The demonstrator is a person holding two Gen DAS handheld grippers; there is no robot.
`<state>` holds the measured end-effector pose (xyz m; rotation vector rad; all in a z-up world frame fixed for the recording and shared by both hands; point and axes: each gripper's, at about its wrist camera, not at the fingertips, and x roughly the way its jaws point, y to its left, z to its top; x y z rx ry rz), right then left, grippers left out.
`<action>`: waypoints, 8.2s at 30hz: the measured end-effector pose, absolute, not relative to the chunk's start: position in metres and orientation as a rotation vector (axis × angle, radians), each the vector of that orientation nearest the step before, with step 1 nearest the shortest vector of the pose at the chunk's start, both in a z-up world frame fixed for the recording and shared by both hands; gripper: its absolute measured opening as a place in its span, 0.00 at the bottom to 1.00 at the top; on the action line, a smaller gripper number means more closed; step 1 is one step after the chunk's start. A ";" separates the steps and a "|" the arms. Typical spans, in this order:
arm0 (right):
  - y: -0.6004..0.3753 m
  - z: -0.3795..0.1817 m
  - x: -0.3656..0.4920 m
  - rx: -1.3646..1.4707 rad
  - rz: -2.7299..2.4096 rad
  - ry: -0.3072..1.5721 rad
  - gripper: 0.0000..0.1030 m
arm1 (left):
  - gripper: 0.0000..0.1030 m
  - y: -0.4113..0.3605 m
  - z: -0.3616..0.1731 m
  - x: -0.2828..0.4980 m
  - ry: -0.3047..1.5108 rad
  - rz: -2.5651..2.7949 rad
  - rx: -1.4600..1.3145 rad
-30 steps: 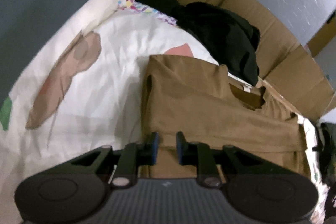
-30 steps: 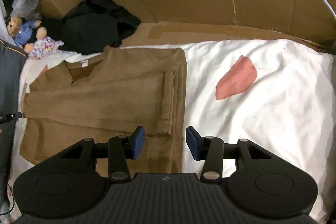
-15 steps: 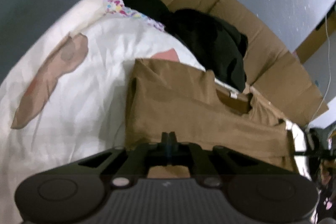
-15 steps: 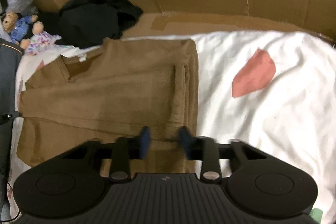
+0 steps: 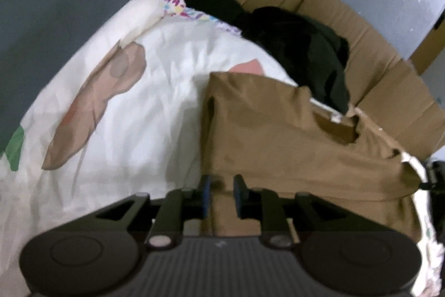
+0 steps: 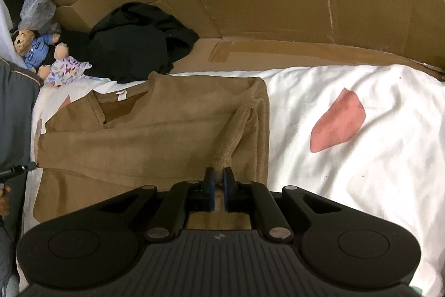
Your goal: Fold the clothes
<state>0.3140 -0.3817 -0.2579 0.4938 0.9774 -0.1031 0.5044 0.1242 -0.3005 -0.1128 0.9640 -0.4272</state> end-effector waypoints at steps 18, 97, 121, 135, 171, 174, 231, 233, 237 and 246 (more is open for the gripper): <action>-0.381 -0.286 0.309 0.540 -0.115 0.993 0.39 | 0.11 0.128 -0.318 0.511 0.939 -0.422 -0.177; -0.445 -0.334 0.433 0.659 -0.155 0.883 0.28 | 0.37 0.053 -0.289 0.621 0.822 -0.302 0.009; -0.444 -0.325 0.455 0.512 -0.258 0.892 0.10 | 0.12 0.057 -0.305 0.638 0.792 -0.241 -0.139; -0.431 -0.254 0.370 0.483 -0.138 0.930 0.48 | 0.41 0.077 -0.248 0.543 0.812 -0.243 -0.125; -0.342 -0.152 0.145 0.306 -0.087 0.780 0.63 | 0.76 0.144 -0.135 0.307 0.852 -0.255 -0.045; -0.337 -0.163 0.141 0.336 -0.055 0.821 0.63 | 0.76 0.146 -0.145 0.304 0.849 -0.230 -0.043; -0.328 -0.300 0.205 0.170 0.031 0.962 0.05 | 0.06 0.136 -0.326 0.390 1.052 -0.285 -0.256; -0.332 -0.297 0.204 0.176 0.028 0.960 0.05 | 0.06 0.138 -0.320 0.390 1.040 -0.283 -0.256; -0.343 -0.288 0.197 0.203 0.011 0.950 0.04 | 0.06 0.143 -0.309 0.392 1.014 -0.276 -0.266; -0.349 -0.292 0.191 0.278 -0.027 0.976 0.05 | 0.20 0.147 -0.320 0.389 1.094 -0.157 -0.286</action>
